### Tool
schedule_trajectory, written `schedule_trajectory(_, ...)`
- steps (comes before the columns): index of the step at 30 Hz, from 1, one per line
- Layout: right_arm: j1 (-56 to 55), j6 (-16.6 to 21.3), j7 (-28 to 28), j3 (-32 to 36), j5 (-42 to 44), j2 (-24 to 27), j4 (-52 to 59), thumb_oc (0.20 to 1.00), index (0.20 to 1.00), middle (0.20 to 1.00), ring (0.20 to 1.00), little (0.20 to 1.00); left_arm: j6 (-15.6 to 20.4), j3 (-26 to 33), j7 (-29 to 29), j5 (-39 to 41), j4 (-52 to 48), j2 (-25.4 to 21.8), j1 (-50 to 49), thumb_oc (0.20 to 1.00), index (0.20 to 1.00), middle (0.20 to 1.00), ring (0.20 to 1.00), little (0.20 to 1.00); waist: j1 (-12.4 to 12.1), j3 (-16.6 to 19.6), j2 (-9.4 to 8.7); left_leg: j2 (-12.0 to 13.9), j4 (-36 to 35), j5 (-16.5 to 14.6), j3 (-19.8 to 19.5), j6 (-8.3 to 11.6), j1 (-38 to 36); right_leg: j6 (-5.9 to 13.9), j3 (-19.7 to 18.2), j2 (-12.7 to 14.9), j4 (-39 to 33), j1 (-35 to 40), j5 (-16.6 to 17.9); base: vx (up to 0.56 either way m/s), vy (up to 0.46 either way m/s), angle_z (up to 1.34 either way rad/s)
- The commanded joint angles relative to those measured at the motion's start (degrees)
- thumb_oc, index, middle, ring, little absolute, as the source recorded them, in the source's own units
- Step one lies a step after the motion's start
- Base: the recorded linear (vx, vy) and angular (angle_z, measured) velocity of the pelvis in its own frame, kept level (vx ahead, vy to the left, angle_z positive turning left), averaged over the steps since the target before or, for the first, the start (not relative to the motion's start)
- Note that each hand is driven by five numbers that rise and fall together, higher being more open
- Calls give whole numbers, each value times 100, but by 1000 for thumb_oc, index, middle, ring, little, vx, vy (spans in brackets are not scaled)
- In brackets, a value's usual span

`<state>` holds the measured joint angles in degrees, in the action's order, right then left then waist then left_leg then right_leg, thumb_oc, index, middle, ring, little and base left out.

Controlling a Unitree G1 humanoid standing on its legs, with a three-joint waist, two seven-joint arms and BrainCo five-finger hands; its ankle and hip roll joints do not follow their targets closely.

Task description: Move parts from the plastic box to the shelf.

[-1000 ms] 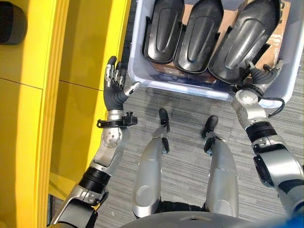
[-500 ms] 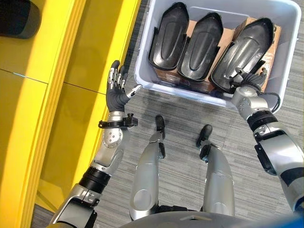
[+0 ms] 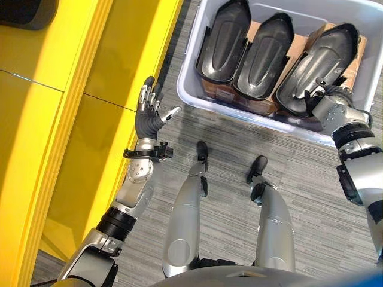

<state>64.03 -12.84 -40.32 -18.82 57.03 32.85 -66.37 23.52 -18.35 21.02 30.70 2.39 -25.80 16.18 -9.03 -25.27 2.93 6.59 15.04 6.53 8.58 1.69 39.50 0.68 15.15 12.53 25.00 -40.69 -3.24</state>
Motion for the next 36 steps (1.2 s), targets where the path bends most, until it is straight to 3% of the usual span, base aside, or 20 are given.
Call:
schedule_trajectory(1, -632, -1185, 938, 39, 408, -679, -422, 1000, 1000, 1000, 1000, 1000, 223, 119, -73, 98, -465, -178, 102, 1000, 1000, 1000, 1000, 1000, -295, -453, 331, -288, 476, -841, -74, -152, 294, 293, -16, 74, 259, 49, -159, 0, 0, 0)
schedule_trajectory(7, -643, -1571, 1278, -44, 190, -636, -550, 1000, 1000, 1000, 1000, 1000, 208, 121, -97, 114, -532, -211, 62, 1000, 1000, 1000, 1000, 1000, -333, -453, 333, -302, 479, -829, -99, -160, 392, 289, 14, 73, 280, -30, -153, 6, -1, 6)
schedule_trajectory(8, -655, -1695, 1430, -85, -7, -621, -574, 912, 912, 912, 912, 912, 227, 121, -103, 126, -530, -227, 36, 1000, 1000, 1000, 1000, 1000, -343, -453, 336, -301, 477, -824, -102, -159, 402, 289, 18, 73, 283, -39, -150, 0, 0, 0)
schedule_trajectory(9, -642, -1781, 1538, -135, -176, -607, -608, 347, 347, 347, 347, 347, 249, 130, -139, 124, -522, -223, 20, 1000, 1000, 1000, 1000, 1000, -358, -453, 338, -299, 482, -821, -105, -161, 416, 285, 28, 80, 291, -51, -147, 9, -1, 5)
schedule_trajectory(10, -641, -1797, 1595, -156, -215, -605, -633, 347, 347, 347, 347, 347, 255, 133, -151, 124, -517, -219, 22, 1000, 1000, 1000, 1000, 1000, -360, -453, 341, -297, 484, -818, -104, -162, 427, 283, 32, 83, 298, -62, -146, 7, -4, 4)
schedule_trajectory(11, -638, -1854, 1744, -221, -315, -600, -673, 200, 200, 200, 200, 200, 256, 132, -164, 125, -530, -229, 14, 1000, 1000, 1000, 1000, 1000, -375, -453, 348, -303, 497, -813, -115, -167, 461, 278, 38, 86, 320, -92, -146, 0, 0, 0)
schedule_trajectory(18, -567, -2018, 1904, -336, -485, -560, -755, 200, 200, 200, 200, 200, 284, 139, -192, 145, -554, -260, -24, 1000, 1000, 1000, 1000, 1000, -409, -453, 361, -309, 485, -799, -137, -166, 495, 272, 64, 91, 331, -122, -144, -4, -8, 4)
schedule_trajectory(26, -628, -1815, 1865, -242, -637, -557, -871, 200, 200, 200, 200, 200, 316, 138, -180, 144, -584, -272, -61, 1000, 1000, 1000, 1000, 1000, -410, -453, 403, -294, 439, -799, -105, -169, 386, 270, 70, 102, 300, -48, -136, -4, -6, 1)
schedule_trajectory(30, -688, -1545, 1690, -130, -696, -589, -888, 200, 200, 200, 200, 200, 330, 120, -165, 122, -599, -255, -80, 1000, 1000, 1000, 1000, 1000, -393, -453, 418, -285, 390, -811, -77, -166, 241, 278, 53, 101, 268, 58, -141, -21, -42, -2)
schedule_trajectory(34, -753, -1084, 1595, -82, -1312, -597, -822, 200, 200, 200, 200, 200, 384, 132, -165, 56, -601, -256, -105, 1000, 1000, 1000, 1000, 1000, -357, -453, 419, -278, 341, -819, -41, -158, 67, 278, 25, 78, 194, 216, -144, -29, -59, -4)
schedule_trajectory(36, -791, -460, 1269, -84, -1474, -613, -679, 200, 200, 200, 200, 200, 420, 131, -144, 43, -623, -257, -128, 1000, 1000, 1000, 1000, 1000, -318, -453, 413, -258, 293, -829, -6, -150, -115, 287, -8, 60, 134, 371, -141, -44, -83, -5)
